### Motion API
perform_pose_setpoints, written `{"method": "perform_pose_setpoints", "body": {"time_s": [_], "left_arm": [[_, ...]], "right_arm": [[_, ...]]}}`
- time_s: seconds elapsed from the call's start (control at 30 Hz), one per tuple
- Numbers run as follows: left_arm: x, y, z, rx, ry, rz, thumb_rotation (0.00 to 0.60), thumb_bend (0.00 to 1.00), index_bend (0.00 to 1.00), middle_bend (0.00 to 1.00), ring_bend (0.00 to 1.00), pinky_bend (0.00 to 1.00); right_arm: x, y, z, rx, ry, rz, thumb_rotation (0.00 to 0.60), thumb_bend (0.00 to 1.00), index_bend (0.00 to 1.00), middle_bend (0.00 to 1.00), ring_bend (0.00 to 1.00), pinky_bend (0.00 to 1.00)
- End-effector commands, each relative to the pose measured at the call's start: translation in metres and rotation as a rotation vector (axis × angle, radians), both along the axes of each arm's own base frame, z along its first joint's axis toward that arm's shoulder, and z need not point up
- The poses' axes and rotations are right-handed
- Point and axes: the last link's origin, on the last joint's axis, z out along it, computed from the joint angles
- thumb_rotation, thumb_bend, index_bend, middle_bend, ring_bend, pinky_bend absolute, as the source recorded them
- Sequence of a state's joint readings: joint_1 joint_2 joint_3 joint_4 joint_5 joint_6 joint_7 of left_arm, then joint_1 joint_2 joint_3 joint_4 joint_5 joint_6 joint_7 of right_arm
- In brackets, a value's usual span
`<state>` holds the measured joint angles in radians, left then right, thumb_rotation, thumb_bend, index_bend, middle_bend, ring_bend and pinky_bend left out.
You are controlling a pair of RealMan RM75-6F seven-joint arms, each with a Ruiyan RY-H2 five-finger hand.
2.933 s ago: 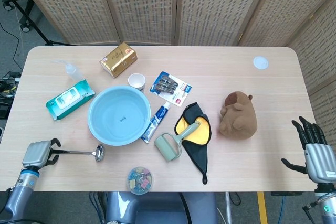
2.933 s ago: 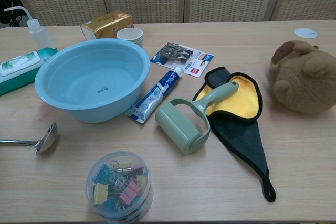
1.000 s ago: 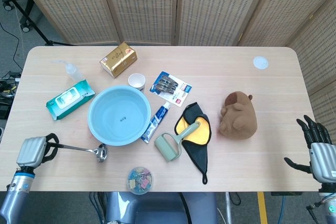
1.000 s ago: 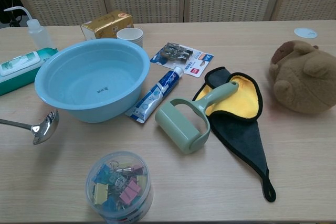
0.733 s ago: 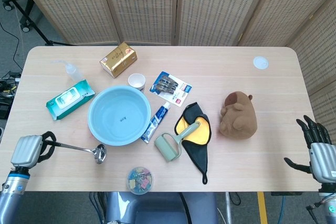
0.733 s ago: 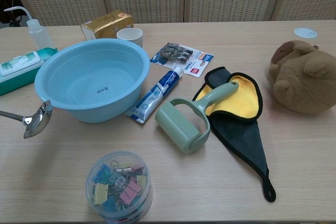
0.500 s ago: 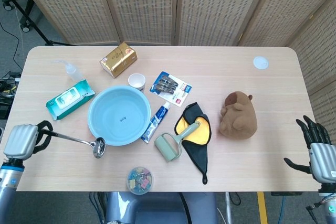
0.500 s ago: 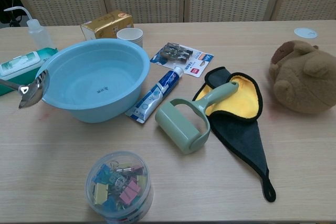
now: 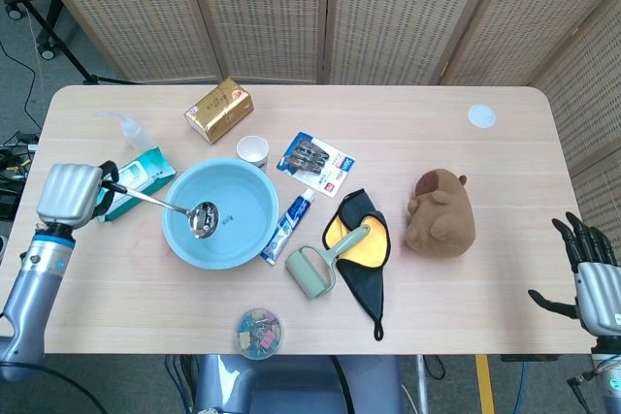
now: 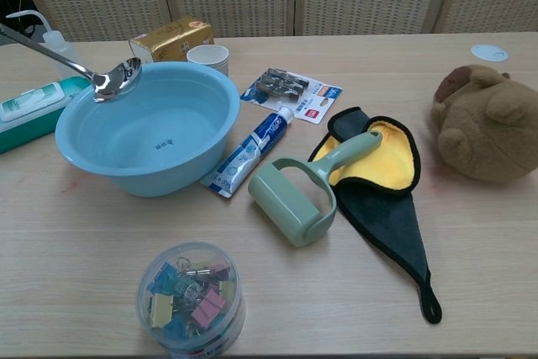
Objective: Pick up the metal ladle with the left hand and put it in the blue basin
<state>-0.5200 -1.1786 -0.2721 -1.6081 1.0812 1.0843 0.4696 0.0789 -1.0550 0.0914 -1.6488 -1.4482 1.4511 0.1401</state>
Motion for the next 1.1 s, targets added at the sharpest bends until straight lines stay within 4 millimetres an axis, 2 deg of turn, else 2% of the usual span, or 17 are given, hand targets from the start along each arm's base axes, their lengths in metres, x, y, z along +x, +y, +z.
{"method": "perform_pose_setpoints", "body": {"time_s": [0.03, 0.3, 0.5, 0.9, 1.1], "left_arm": [[0.009, 0.024, -0.014, 0.005, 0.032, 0.007, 0.600, 0.62, 0.87, 0.95, 0.80, 0.73], [0.021, 0.049, -0.035, 0.026, 0.054, -0.026, 0.600, 0.62, 0.88, 0.95, 0.80, 0.73], [0.028, 0.062, -0.066, 0.021, 0.054, -0.051, 0.600, 0.62, 0.88, 0.95, 0.80, 0.73], [0.038, 0.078, -0.111, -0.002, 0.107, -0.046, 0.600, 0.62, 0.88, 0.95, 0.80, 0.73], [0.047, 0.080, -0.118, 0.011, 0.160, -0.075, 0.600, 0.62, 0.88, 0.95, 0.80, 0.73]], "right_arm": [[-0.001, -0.001, 0.000, 0.000, 0.000, -0.003, 0.600, 0.00, 0.00, 0.00, 0.00, 0.00], [-0.004, -0.003, 0.001, -0.005, -0.001, -0.019, 0.600, 0.00, 0.00, 0.00, 0.00, 0.00], [-0.007, -0.005, 0.002, -0.006, -0.006, -0.031, 0.600, 0.00, 0.00, 0.00, 0.00, 0.00], [-0.012, -0.007, 0.003, -0.001, -0.016, -0.050, 0.600, 0.00, 0.00, 0.00, 0.00, 0.00], [-0.013, -0.008, 0.004, -0.003, -0.020, -0.055, 0.600, 0.00, 0.00, 0.00, 0.00, 0.00]]}}
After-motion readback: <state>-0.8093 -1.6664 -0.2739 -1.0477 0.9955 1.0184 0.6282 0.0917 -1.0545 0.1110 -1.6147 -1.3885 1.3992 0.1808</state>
